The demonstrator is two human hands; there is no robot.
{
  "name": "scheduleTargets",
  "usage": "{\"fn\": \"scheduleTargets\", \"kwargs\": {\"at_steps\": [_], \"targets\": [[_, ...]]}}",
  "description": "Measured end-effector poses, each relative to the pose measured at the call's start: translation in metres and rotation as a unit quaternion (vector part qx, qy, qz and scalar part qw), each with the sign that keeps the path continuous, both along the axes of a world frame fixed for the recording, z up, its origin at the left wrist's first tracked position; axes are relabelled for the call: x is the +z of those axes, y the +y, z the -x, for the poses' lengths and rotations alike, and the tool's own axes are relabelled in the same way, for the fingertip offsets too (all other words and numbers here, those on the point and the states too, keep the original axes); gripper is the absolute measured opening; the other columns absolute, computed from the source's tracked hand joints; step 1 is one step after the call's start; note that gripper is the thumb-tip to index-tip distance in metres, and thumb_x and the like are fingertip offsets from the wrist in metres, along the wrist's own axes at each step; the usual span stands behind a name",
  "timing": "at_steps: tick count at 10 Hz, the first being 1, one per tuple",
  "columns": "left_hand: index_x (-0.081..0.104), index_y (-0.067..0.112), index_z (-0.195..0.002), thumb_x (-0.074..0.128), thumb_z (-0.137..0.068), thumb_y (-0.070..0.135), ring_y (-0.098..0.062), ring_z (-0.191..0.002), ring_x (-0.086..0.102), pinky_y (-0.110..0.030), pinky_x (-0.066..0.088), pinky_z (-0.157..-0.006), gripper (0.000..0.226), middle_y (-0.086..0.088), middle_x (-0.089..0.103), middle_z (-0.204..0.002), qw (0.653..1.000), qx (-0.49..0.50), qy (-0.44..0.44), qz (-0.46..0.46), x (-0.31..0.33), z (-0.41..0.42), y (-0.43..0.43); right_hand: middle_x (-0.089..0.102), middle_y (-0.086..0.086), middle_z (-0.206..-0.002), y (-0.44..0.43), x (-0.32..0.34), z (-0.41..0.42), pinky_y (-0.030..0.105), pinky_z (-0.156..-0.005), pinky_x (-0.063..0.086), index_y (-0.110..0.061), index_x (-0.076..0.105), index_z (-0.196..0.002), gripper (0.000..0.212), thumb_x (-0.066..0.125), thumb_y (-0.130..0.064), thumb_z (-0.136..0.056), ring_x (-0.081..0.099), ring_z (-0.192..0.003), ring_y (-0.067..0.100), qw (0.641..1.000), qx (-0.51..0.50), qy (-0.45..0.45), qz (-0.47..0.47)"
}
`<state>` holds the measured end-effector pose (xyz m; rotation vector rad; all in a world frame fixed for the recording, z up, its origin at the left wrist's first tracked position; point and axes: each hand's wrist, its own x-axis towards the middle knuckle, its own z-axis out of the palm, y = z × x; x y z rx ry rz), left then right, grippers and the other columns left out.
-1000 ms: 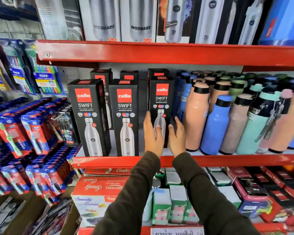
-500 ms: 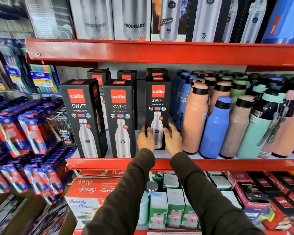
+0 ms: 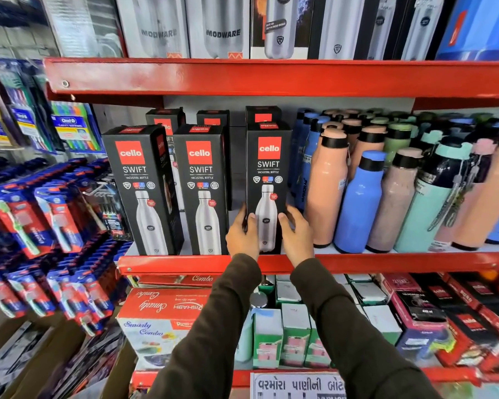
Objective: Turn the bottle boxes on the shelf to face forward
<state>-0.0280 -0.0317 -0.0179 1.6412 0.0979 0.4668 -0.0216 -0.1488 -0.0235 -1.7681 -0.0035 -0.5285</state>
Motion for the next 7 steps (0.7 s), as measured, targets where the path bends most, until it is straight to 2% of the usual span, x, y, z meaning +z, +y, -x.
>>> {"fn": "scheduleTargets", "kwargs": {"at_steps": [1, 2, 4, 6, 7], "targets": [[0.051, 0.024, -0.139, 0.051, -0.097, 0.035, -0.015, -0.116, 0.059, -0.021, 0.038, -0.094, 0.043, -0.004, 0.065, -0.13, 1.0, -0.003, -0.012, -0.001, -0.002, 0.011, 0.002, 0.062, 0.005, -0.134, 0.0, -0.002, 0.009, 0.037, -0.109, 0.043, -0.022, 0.052, -0.135, 0.038, 0.051, -0.028, -0.098, 0.056, -0.125, 0.018, 1.0, -0.002, -0.005, 0.016], [0.051, 0.023, -0.138, 0.051, -0.097, 0.037, -0.013, -0.117, 0.058, -0.023, 0.04, -0.098, 0.044, -0.002, 0.063, -0.133, 1.0, -0.008, -0.016, -0.009, -0.002, 0.019, 0.003, 0.061, 0.004, -0.135, 0.0, 0.0, 0.018, 0.038, -0.109, 0.043, -0.021, 0.052, -0.136, 0.039, 0.05, -0.029, -0.099, 0.056, -0.125, 0.018, 0.999, -0.012, -0.007, 0.031], [0.053, 0.021, -0.137, 0.051, -0.097, 0.035, -0.003, -0.105, 0.052, -0.019, 0.038, -0.094, 0.042, -0.002, 0.064, -0.131, 0.999, -0.017, -0.023, -0.03, -0.004, 0.025, 0.008, 0.06, 0.004, -0.136, 0.0, 0.0, 0.03, 0.038, -0.11, 0.042, -0.021, 0.051, -0.137, 0.039, 0.05, -0.029, -0.099, 0.055, -0.127, 0.018, 0.999, -0.008, -0.006, 0.04], [0.05, 0.021, -0.139, 0.05, -0.097, 0.036, -0.012, -0.113, 0.057, -0.021, 0.039, -0.096, 0.044, -0.005, 0.064, -0.131, 0.999, -0.02, -0.015, -0.042, -0.006, 0.025, 0.009, 0.061, 0.007, -0.134, 0.002, 0.003, 0.034, 0.032, -0.103, 0.042, -0.02, 0.053, -0.134, 0.038, 0.05, -0.033, -0.099, 0.056, -0.123, 0.024, 0.998, -0.021, 0.016, 0.065], [0.039, 0.019, -0.145, 0.048, -0.099, 0.033, -0.02, -0.13, 0.052, -0.026, 0.038, -0.108, 0.05, -0.006, 0.054, -0.143, 0.999, -0.015, -0.035, -0.036, -0.006, 0.024, 0.007, 0.06, 0.007, -0.133, -0.001, 0.01, 0.035, 0.024, -0.099, 0.04, -0.016, 0.055, -0.132, 0.036, 0.051, -0.028, -0.099, 0.057, -0.121, 0.022, 0.998, -0.024, 0.007, 0.053]]}}
